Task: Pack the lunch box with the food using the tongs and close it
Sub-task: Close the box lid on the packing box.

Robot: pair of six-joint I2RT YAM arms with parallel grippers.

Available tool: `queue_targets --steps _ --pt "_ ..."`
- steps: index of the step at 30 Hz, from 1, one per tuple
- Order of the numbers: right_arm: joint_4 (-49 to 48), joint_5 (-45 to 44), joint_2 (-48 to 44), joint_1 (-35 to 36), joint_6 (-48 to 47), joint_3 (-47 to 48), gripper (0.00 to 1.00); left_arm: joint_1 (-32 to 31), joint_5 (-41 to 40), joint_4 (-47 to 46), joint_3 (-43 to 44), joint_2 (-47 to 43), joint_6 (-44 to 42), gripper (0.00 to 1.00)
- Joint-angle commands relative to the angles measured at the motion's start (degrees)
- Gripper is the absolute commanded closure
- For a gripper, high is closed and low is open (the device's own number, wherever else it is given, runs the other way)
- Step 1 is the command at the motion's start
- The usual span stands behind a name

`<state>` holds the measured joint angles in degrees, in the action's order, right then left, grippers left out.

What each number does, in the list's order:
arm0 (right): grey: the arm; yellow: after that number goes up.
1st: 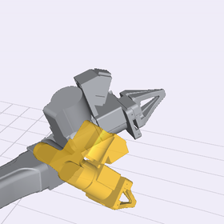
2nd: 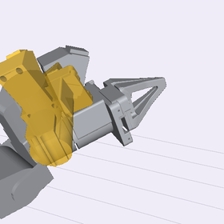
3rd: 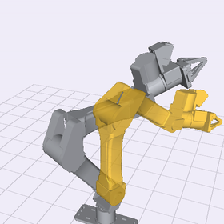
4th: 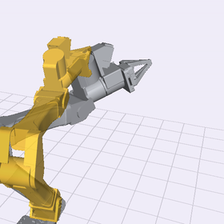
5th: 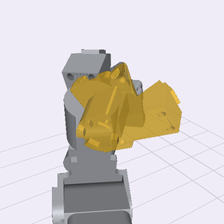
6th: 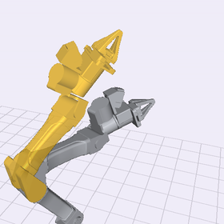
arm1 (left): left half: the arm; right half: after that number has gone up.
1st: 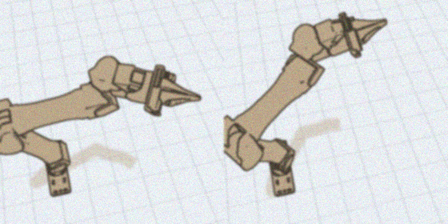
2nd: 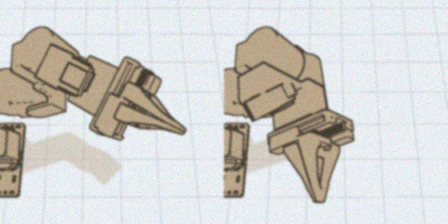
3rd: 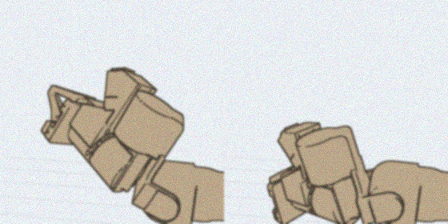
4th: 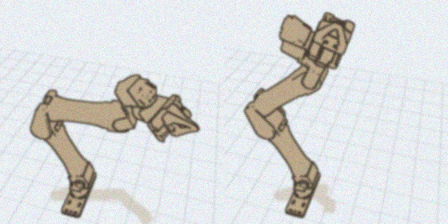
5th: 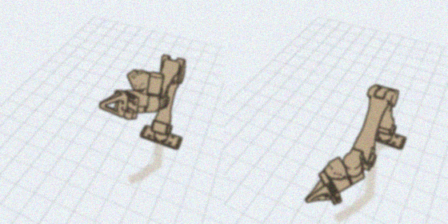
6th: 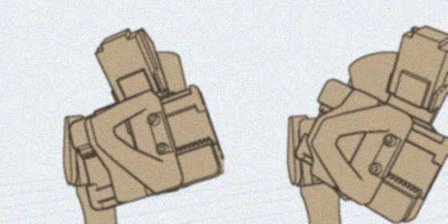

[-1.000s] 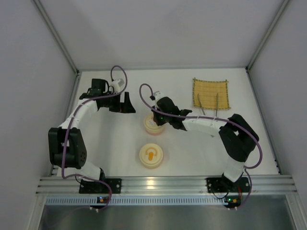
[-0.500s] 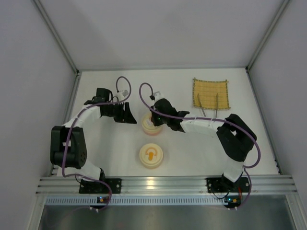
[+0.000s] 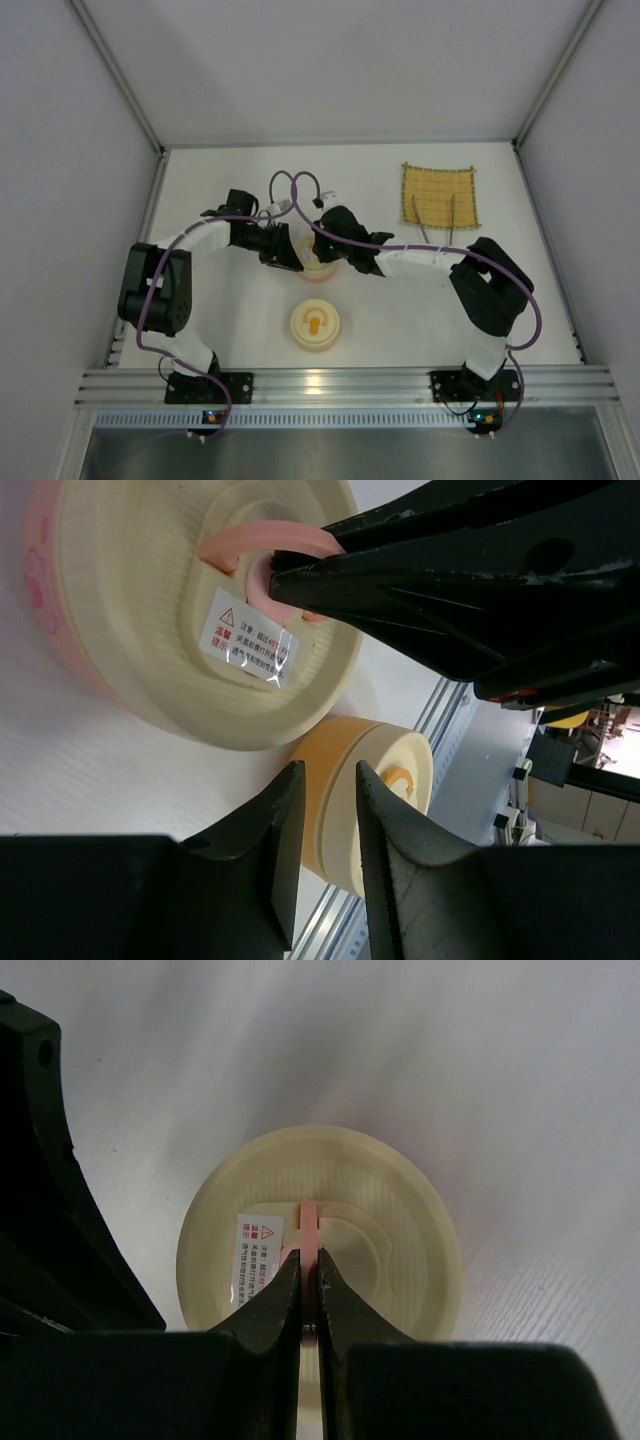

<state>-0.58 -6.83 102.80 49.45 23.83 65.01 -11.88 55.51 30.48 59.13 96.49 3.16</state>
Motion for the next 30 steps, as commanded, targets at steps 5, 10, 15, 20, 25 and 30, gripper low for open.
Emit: queue_targets --steps 5,10,15,20,25,30 --pt "4.71 1.56 4.51 1.7 1.3 -3.05 1.0 -1.92 1.46 -4.29 2.65 4.66 2.55 0.72" --pt "4.01 2.08 4.77 1.7 1.48 -4.1 1.0 -1.74 -0.66 -4.03 2.65 9.5 3.34 0.77" --pt "3.04 2.96 4.69 1.79 1.48 -5.07 1.0 -1.13 -0.23 -3.94 2.65 12.67 3.44 0.81" --pt "3.39 3.32 4.51 1.79 1.13 -4.72 1.0 -1.13 4.78 -2.71 2.39 7.94 0.8 0.84" --pt "3.31 3.4 4.6 1.79 1.48 -4.72 1.0 -1.13 6.9 -4.9 0.55 -0.59 2.28 0.87" --pt "2.86 3.49 4.42 1.79 2.0 -5.07 1.0 -1.13 6.11 -8.15 0.98 -0.78 5.98 0.88"
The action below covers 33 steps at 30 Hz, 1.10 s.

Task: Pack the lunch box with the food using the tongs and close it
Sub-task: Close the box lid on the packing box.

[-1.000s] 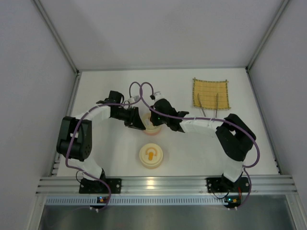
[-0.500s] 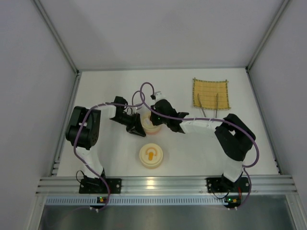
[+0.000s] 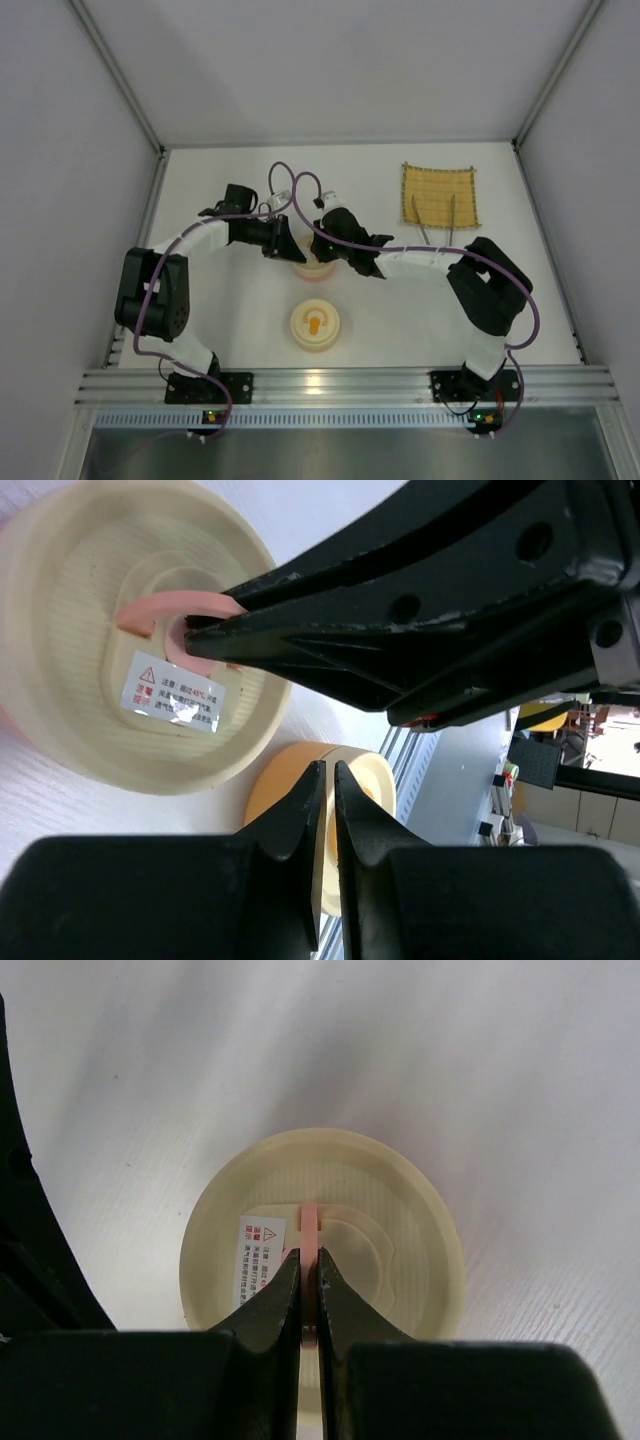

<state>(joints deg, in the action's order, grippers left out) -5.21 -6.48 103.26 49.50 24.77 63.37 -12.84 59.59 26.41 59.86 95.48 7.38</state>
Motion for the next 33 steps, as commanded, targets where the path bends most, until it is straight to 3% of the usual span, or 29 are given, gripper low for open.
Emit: queue_targets --steps 1,14,27,33 --pt "7.5 3.14 3.96 1.75 1.15 -3.43 1.0 -0.17 1.84 -4.52 0.44 0.67 2.29 0.89" --pt "8.2 3.23 4.05 1.74 0.89 -3.17 1.0 0.8 -3.34 -5.41 1.05 14.12 2.47 0.99" --pt "11.27 2.79 4.49 1.66 3.78 -1.41 1.0 1.24 -8.08 -5.67 2.64 8.24 2.9 0.96" --pt "14.61 -1.07 2.12 1.75 8.79 -0.89 1.0 1.42 -11.6 -9.09 0.35 2.0 4.14 0.86"
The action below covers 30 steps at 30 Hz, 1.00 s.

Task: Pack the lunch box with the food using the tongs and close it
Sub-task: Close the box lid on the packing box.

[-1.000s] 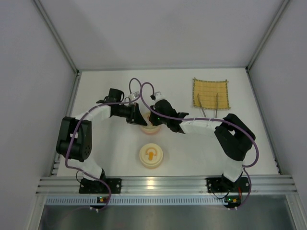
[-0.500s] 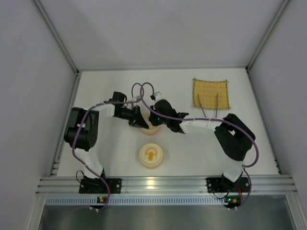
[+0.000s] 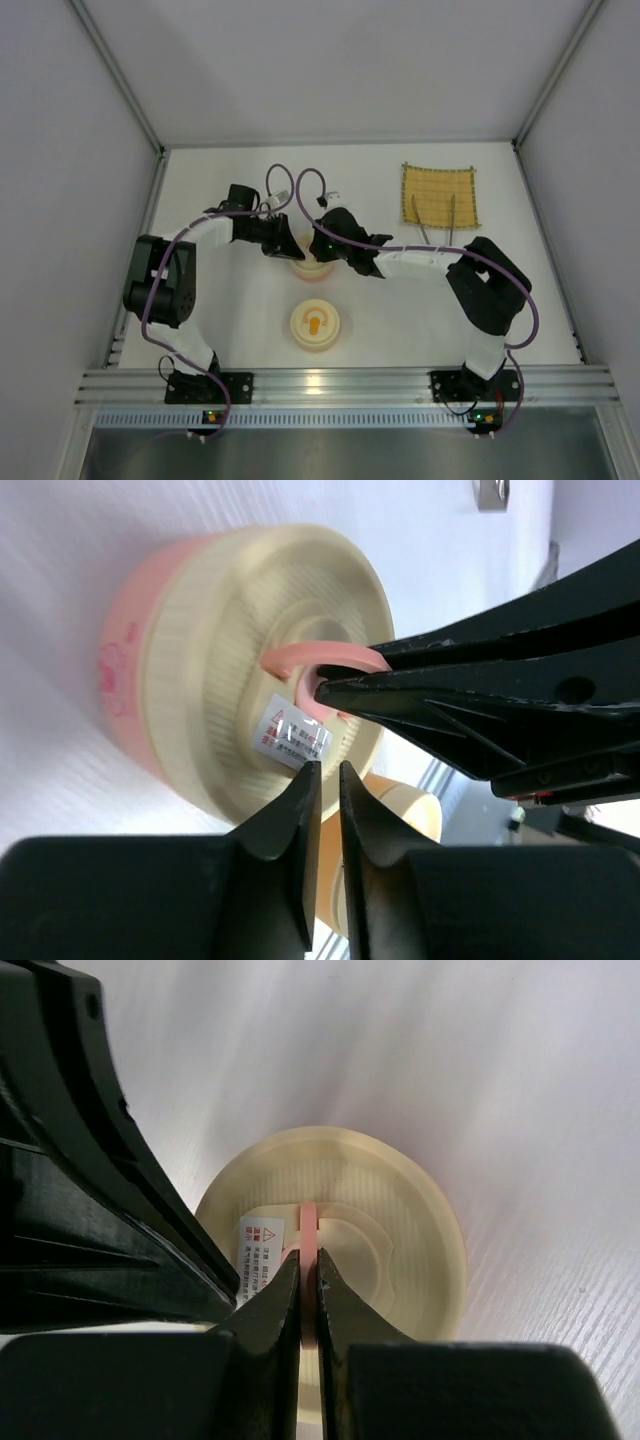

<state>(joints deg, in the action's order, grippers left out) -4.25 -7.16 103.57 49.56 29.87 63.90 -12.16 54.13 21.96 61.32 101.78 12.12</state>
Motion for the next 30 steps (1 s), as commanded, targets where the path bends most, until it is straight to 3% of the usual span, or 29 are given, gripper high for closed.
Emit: queue_targets --steps 1,4,9,14,21,22,24,30 --pt "14.18 -1.1 1.81 1.68 3.97 -1.15 1.0 0.82 -6.75 -4.99 -1.29 -5.18 -0.52 0.81" --pt "16.89 -3.82 2.6 1.77 4.93 0.26 1.0 0.91 -9.12 -4.91 -1.12 -8.08 -0.78 0.74" --pt "21.38 -7.34 4.44 2.03 7.91 3.68 1.0 1.79 -11.85 -2.88 -0.15 -11.16 -1.66 0.53" --pt "27.8 -10.42 7.0 2.64 11.44 7.81 1.0 3.02 -13.35 -1.65 -0.41 -12.91 -2.36 0.44" --pt "24.73 -6.91 6.73 3.09 12.32 7.73 1.0 6.18 -14.14 0.89 -0.06 -14.32 -3.41 0.24" --pt "24.56 -5.95 6.82 3.09 12.32 7.91 0.99 6.53 -13.96 1.42 0.03 -14.41 -4.03 0.24" --pt "24.38 -5.41 6.73 3.09 12.41 8.17 0.84 7.15 -13.61 2.56 0.55 -14.59 -4.65 0.23" --pt "24.47 -5.23 5.07 3.17 12.15 8.35 0.67 7.77 -13.08 3.53 0.64 -15.64 -5.97 0.23"
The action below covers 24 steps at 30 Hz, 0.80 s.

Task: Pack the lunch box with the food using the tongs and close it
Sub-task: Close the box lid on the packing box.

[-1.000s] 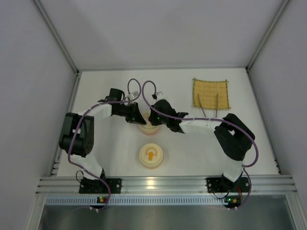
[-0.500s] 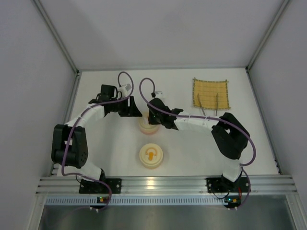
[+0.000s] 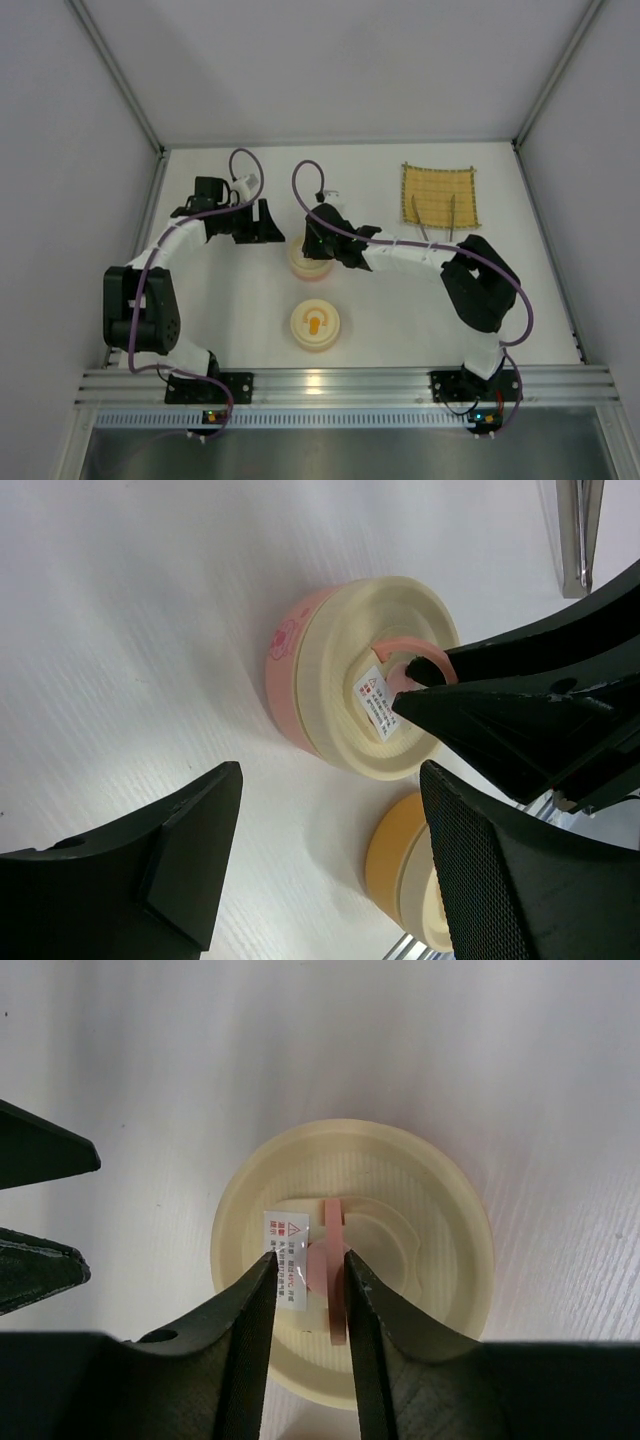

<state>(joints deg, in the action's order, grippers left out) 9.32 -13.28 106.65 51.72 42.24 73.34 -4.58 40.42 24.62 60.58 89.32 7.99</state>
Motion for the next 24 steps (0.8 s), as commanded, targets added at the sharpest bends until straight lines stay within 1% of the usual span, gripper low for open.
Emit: queue_targets --steps 1,8,11,14,17,19,24 --pt "10.98 0.8 1.72 1.01 -0.31 -1.01 0.66 0.18 0.71 0.95 1.39 -3.27 -1.92 0.23" --pt "11.6 0.01 -0.3 1.01 -2.68 -0.04 0.53 0.18 2.2 1.13 1.39 -3.98 -2.98 0.23" --pt "11.86 0.01 -0.83 0.92 -4.18 0.57 0.45 0.18 2.9 1.48 1.82 -3.98 -2.72 0.24" --pt "11.68 -0.08 -1.36 0.92 -5.32 1.1 0.42 0.18 3.52 1.74 2.0 -4.15 -2.36 0.24" --pt "10.99 0.01 -2.32 0.92 -6.46 0.84 0.36 0.18 3.87 1.83 2.09 -4.15 -2.36 0.24" --pt "10.1 0.44 -3.38 0.92 -7.43 0.31 0.28 0.18 4.31 1.92 2.09 -4.24 -2.45 0.25" --pt "6.77 2.46 -6.27 -0.48 -8.05 -2.41 0.25 0.18 5.1 1.92 1.91 -4.24 -2.19 0.25"
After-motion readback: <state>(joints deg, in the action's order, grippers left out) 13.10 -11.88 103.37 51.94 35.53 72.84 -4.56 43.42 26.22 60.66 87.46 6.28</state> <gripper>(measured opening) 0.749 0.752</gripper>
